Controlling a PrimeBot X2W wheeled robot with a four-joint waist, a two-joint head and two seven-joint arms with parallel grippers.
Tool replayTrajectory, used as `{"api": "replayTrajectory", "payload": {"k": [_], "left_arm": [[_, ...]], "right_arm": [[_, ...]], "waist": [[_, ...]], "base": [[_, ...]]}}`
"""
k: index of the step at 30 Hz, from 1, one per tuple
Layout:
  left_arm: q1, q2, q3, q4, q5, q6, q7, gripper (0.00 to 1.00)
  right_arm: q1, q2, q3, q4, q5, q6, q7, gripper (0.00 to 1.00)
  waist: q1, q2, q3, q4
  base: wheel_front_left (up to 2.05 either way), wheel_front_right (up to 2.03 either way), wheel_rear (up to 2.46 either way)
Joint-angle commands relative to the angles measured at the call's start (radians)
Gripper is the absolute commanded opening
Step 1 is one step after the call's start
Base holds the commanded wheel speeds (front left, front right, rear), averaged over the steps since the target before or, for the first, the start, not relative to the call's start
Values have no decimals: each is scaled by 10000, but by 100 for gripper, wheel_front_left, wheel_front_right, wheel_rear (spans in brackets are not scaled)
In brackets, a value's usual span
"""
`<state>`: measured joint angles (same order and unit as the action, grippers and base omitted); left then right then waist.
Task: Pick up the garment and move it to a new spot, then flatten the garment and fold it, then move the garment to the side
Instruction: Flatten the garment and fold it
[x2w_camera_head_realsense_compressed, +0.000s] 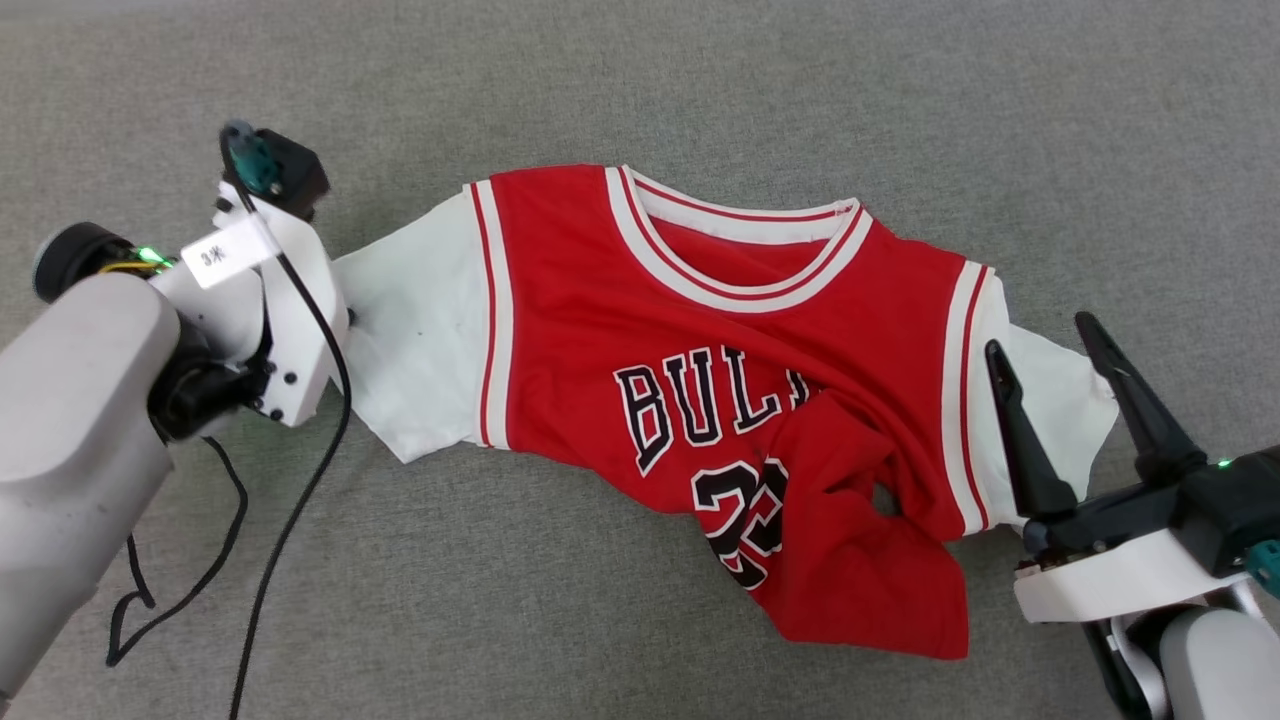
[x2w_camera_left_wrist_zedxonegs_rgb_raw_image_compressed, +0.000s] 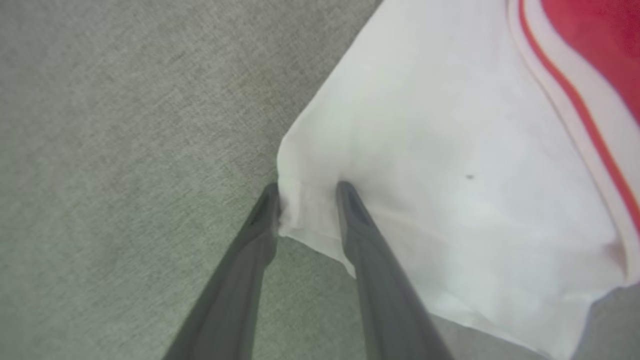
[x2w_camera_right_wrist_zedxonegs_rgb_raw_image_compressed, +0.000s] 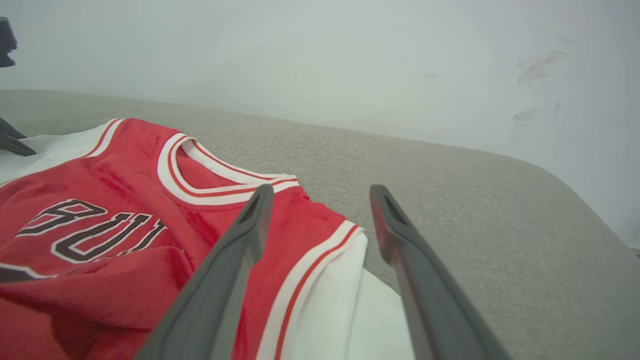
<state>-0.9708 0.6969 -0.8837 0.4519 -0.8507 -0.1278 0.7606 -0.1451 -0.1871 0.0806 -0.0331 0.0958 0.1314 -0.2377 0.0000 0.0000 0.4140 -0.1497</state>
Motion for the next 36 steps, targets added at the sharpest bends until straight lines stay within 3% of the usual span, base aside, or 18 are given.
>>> {"api": "replayTrajectory", "payload": {"k": [1, 7, 15, 26, 31, 36], "left_arm": [[394, 19, -371, 196, 8, -15, -198, 0], [236, 325, -224, 195, 325, -1, -2543, 0], [921, 897, 387, -110, 263, 273, -4611, 0], [1638, 1138, 493, -1560, 296, 926, -5268, 0], [1418, 981, 437, -2117, 463, 1045, -5345, 0], [1175, 865, 378, -2432, 647, 1099, -5357, 0]], "right_arm": [[-178, -17, -115, 4, 23, -15, -43, 100], [-273, -633, -912, 23, 180, -15, 145, 100], [-214, -2536, -1288, -148, 932, -15, 1976, 100], [-1154, -5923, 1049, -279, 4347, -15, 7389, 100], [-2296, -6491, 2076, 352, 5230, -15, 9328, 100], [-3102, -6470, 2822, 1070, 5333, -15, 9898, 100]], "waist": [[0, 0, -117, 71], [0, 0, -682, 330], [0, 0, -1378, 911], [0, 0, -1435, 1545], [0, 0, -1130, 1837], [0, 0, -807, 2074]], "base": [[0, 0, 0], [0, 0, 0], [0, 0, 0], [0, 0, 0], [0, 0, 0], [0, 0, 0]]}}
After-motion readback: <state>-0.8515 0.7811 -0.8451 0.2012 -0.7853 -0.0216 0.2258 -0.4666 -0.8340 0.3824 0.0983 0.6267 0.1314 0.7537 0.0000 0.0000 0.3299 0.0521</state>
